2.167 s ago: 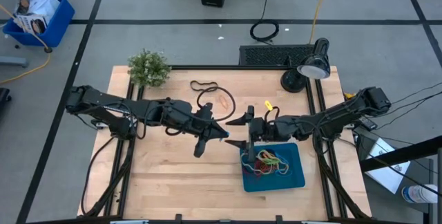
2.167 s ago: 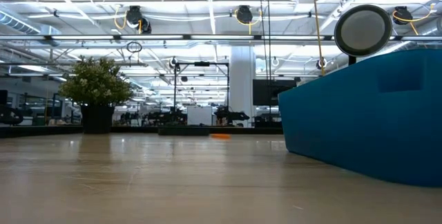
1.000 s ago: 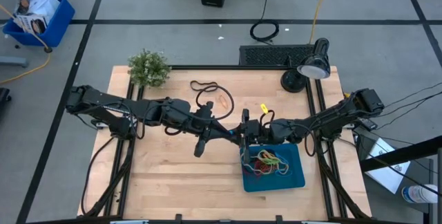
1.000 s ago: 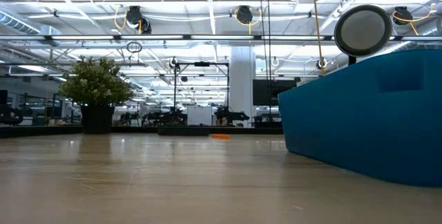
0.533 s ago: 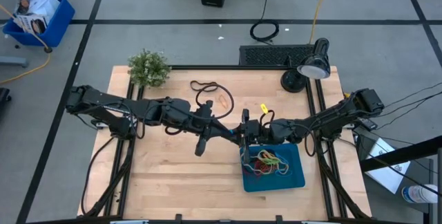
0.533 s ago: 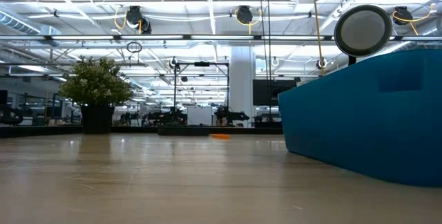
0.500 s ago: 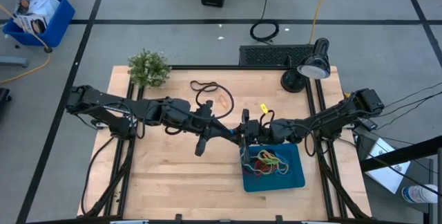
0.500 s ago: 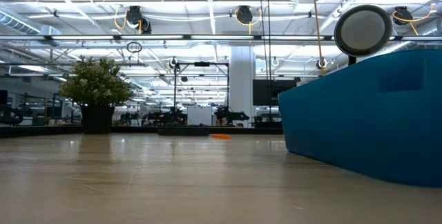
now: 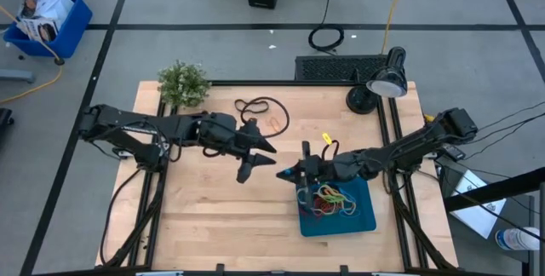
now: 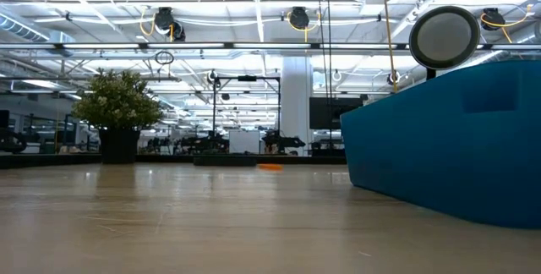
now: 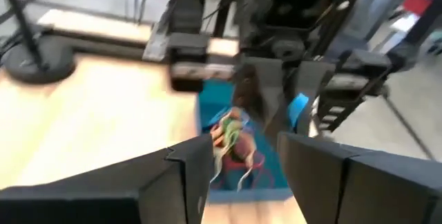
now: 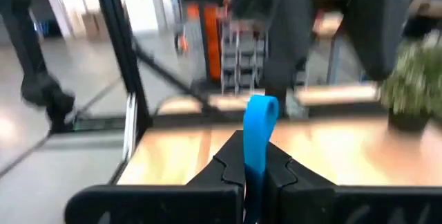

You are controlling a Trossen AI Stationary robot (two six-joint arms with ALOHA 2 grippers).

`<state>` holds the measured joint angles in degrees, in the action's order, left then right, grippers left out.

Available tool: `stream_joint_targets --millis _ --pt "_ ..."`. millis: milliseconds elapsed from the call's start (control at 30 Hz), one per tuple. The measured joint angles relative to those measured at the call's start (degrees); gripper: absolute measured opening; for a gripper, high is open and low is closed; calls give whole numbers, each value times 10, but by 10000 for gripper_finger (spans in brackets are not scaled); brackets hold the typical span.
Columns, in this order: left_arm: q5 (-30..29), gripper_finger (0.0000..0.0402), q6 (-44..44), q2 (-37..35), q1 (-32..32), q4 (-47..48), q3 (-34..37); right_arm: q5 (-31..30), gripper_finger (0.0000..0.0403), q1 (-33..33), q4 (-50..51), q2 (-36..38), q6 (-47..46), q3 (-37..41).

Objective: Pick and place rubber bands into bin
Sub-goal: Put the blue rubber band into the blue bin

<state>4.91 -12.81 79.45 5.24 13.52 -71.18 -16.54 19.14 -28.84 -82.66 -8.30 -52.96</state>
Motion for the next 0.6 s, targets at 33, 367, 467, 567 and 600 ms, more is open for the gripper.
stream_joint_targets --millis 33,367,467,567,600 --pt "-1 172 0 -1 -5 12 0 2 0 4 42 12 -18 0" --pt "-5 173 15 3 -32 62 0 100 0 46 465 96 -345 0" --pt "-5 173 28 3 -39 60 0 152 0 60 549 94 -439 0" --pt "-5 173 41 3 -47 60 0 178 0 74 601 81 -497 0" --pt "-5 173 43 3 -49 60 0 182 0 78 615 77 -511 0"
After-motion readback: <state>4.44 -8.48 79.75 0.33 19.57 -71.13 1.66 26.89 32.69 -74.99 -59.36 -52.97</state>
